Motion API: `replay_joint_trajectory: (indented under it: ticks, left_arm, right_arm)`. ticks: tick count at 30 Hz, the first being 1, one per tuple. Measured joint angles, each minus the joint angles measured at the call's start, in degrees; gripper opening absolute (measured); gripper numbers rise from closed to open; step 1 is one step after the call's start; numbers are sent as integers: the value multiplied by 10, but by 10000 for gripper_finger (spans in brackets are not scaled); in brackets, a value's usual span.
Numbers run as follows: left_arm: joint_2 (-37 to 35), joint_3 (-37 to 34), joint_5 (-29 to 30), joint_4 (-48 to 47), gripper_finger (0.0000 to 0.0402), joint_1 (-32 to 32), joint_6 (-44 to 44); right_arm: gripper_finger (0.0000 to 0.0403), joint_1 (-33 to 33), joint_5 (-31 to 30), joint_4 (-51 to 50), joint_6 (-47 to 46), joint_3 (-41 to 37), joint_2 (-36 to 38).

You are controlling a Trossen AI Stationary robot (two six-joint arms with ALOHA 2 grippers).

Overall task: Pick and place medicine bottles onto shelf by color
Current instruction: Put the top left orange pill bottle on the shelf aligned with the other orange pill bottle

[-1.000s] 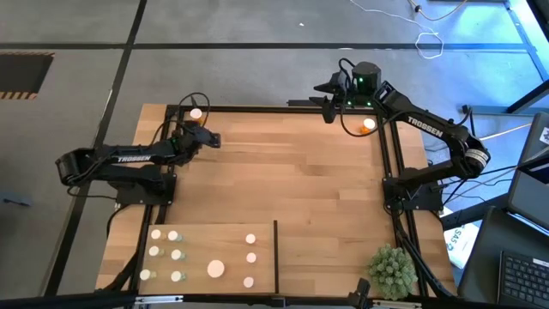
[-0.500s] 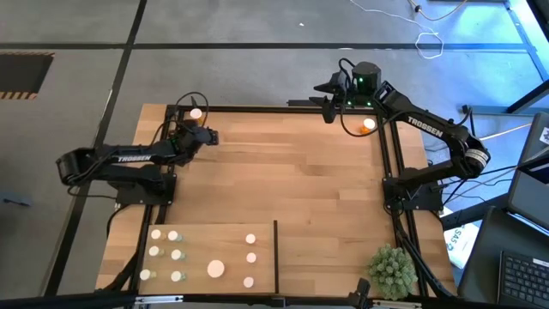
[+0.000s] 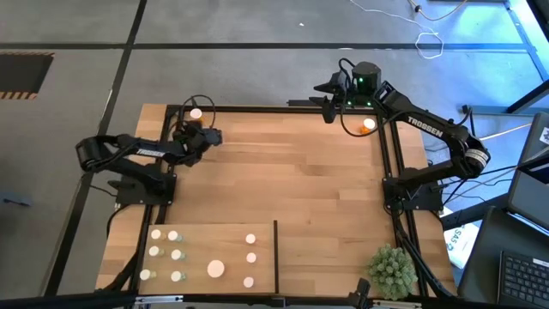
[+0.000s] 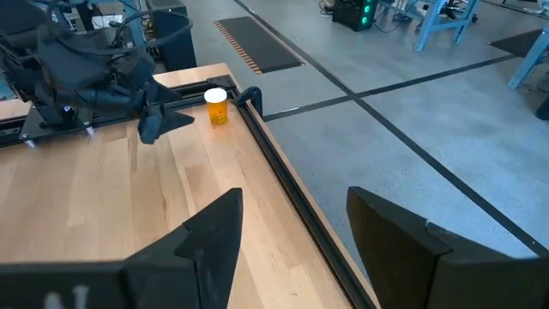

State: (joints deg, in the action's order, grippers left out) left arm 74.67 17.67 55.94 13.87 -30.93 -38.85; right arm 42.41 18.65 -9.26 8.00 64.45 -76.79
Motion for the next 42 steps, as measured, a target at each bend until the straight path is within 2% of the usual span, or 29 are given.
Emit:
replay_joint_trajectory:
  ticks: [6, 13, 26, 31, 35, 42]
  left_arm:
    - [56, 0, 9, 44, 374, -11, 0]
    - [87, 0, 46, 99, 374, -28, 0]
    - [87, 0, -11, 106, 374, -31, 45]
    - [87, 0, -54, 109, 374, -31, 46]
    - [87, 0, -60, 109, 374, -32, 50]
    - [87, 0, -94, 110, 374, -76, 50]
  right_arm:
    - [213, 0, 0, 0, 0, 0, 0]
    - [213, 0, 0, 0, 0, 0, 0]
    - [213, 0, 0, 0, 0, 0, 0]
    - [213, 0, 0, 0, 0, 0, 0]
    - [213, 0, 0, 0, 0, 0, 0]
    - [213, 0, 0, 0, 0, 0, 0]
